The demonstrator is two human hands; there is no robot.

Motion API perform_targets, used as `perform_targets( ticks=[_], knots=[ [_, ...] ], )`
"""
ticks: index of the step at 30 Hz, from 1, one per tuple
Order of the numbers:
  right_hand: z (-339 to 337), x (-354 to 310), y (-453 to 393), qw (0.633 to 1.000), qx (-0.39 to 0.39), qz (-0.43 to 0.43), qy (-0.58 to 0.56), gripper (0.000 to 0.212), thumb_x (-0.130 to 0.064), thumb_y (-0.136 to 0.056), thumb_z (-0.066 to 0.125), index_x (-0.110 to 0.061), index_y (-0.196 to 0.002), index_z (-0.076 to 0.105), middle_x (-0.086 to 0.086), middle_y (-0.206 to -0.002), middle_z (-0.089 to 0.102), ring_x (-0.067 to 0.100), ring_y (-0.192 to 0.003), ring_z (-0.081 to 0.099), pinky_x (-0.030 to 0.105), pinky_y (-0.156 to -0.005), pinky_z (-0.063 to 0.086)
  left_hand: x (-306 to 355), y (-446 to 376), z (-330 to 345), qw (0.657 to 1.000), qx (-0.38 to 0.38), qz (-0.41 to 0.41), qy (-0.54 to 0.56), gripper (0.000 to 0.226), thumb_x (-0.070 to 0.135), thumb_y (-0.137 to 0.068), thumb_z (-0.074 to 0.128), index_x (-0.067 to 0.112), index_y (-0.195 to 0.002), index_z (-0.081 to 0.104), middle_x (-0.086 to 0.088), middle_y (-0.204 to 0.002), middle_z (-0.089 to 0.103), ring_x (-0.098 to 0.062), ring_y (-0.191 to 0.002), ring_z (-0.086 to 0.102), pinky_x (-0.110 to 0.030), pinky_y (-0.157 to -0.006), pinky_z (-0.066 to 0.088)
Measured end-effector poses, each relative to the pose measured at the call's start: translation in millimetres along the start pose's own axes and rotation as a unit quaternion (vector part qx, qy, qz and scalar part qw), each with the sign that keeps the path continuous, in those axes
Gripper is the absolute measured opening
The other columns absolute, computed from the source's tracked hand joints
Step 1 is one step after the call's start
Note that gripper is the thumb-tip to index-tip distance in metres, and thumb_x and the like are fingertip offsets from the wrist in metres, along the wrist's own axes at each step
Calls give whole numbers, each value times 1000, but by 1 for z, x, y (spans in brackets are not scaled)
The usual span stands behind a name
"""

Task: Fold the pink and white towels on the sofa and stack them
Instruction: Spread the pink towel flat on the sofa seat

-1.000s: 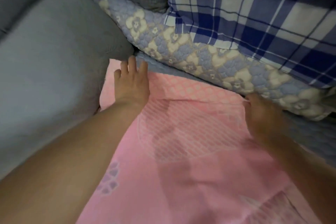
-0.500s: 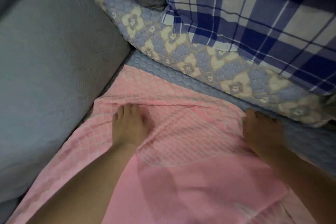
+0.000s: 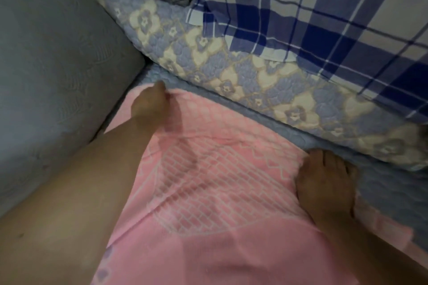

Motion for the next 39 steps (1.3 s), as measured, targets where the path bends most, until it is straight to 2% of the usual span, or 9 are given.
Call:
perform_targets(
  ticks=[4, 7, 13, 19, 22, 27, 30, 35, 39],
  knots=[
    [2, 1, -2, 1000, 16, 6, -5, 10, -13, -81, 46, -7, -84, 53, 21, -77, 58, 38, -74, 58, 46, -76, 37, 36, 29, 27, 994, -69, -38, 79, 89, 36, -92, 62, 23, -158, 4, -21, -162, 20, -38, -148, 24, -48, -118, 26],
    [6, 4, -2, 999, -19, 21, -16, 14, -14, -81, 41, -7, -83, 53, 21, -77, 58, 38, -73, 58, 46, -77, 38, 73, 117, 30, 996, 7, 89, 24, 78, 38, -97, 45, 28, -160, 1, -13, -167, 1, -37, -154, -1, -53, -124, 5],
    [-17, 5, -9, 984, -162, 32, -62, 45, -33, -85, 33, -4, -110, 57, 26, -106, 63, 43, -100, 61, 49, -88, 44, 32, 396, 82, 986, -114, 121, -1, 66, 46, -95, 33, 31, -159, 21, -16, -165, 16, -42, -151, 10, -55, -121, 17],
    [-128, 64, 104, 992, -57, 5, -113, 50, -22, -85, 53, -9, -133, 51, 21, -129, 53, 41, -117, 49, 48, -103, 36, -2, 596, 68, 971, -168, 158, 61, 63, 35, -87, 56, 27, -149, 46, -17, -156, 34, -40, -142, 33, -53, -115, 32],
    [-135, 145, 217, 982, -136, 116, -55, 65, -30, -81, 55, -11, -141, 40, 21, -139, 43, 44, -121, 42, 51, -104, 35, -5, 658, 77, 955, -217, 180, 96, 68, 36, -83, 59, 29, -149, 43, -8, -147, 44, -32, -132, 47, -42, -114, 32],
    [-125, 243, 362, 892, -357, 276, -36, 98, -65, -77, 51, -14, -154, 19, 25, -150, 31, 46, -135, 34, 51, -113, 28, -34, 717, 127, 939, -294, 178, 29, 102, 34, -69, 78, 34, -156, 25, -8, -161, 31, -33, -145, 38, -46, -116, 35],
    [-124, 258, 399, 857, -364, 355, -80, 116, -65, -64, 58, -10, -155, 13, 29, -149, 32, 44, -136, 37, 45, -111, 33, -48, 716, 124, 957, -260, 130, 10, 113, 28, -61, 88, 27, -157, 28, -16, -157, 37, -39, -139, 44, -50, -108, 43],
    [-136, 271, 361, 879, -317, 345, -89, 39, -13, -90, 56, -4, -127, 52, 27, -129, 59, 42, -120, 57, 41, -94, 46, -14, 710, 112, 962, -218, 167, 0, 112, 38, -70, 84, 33, -159, 16, -11, -162, 27, -38, -145, 34, -50, -115, 34],
    [-213, 280, 301, 955, -144, 251, -65, 14, -19, -96, 42, -12, -105, 49, 24, -111, 61, 46, -101, 60, 43, -78, 42, 26, 703, 113, 961, -190, 196, -34, 104, 38, -79, 75, 33, -160, 9, -10, -164, 20, -37, -151, 19, -52, -122, 16]
  ],
)
Point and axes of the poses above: each hand's wrist, its own y-axis away from the middle knuckle, its own z-axis out of the palm, x = y × z, the point moved 10 cm from there along -y, towards the middle knuckle
